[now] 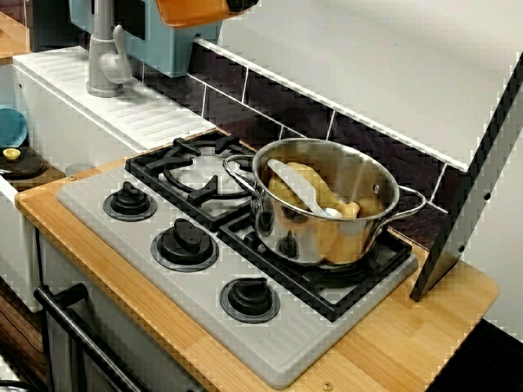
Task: Lift pot from stove
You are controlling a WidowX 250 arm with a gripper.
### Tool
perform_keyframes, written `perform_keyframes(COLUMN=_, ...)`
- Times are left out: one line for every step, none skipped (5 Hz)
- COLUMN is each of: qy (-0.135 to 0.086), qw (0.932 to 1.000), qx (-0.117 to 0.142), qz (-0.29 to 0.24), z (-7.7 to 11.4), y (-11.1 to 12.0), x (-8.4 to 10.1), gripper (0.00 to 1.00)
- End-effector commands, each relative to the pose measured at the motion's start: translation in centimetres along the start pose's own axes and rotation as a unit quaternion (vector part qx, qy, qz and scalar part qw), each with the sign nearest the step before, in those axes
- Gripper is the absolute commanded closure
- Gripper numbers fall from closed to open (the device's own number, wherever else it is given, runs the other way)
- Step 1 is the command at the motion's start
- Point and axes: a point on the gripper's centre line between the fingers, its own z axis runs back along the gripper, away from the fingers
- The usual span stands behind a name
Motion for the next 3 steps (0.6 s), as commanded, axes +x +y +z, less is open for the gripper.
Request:
perform_keyframes(qy=-0.027, qw=0.9996, qx=0.004, qz=-0.009, z=1.57, y=-0.02, x=0.41, gripper=1.0)
perform_keyframes(qy=-0.025, qw=0.9997, qx=0.005, qz=-0.006, z=1.49, y=0.23, x=0.56, gripper=1.0)
perform_keyframes(qy=-0.025, qw=0.9997, qx=0.004, qz=-0.003, z=1.54, y=0.41, x=0.77, gripper=1.0)
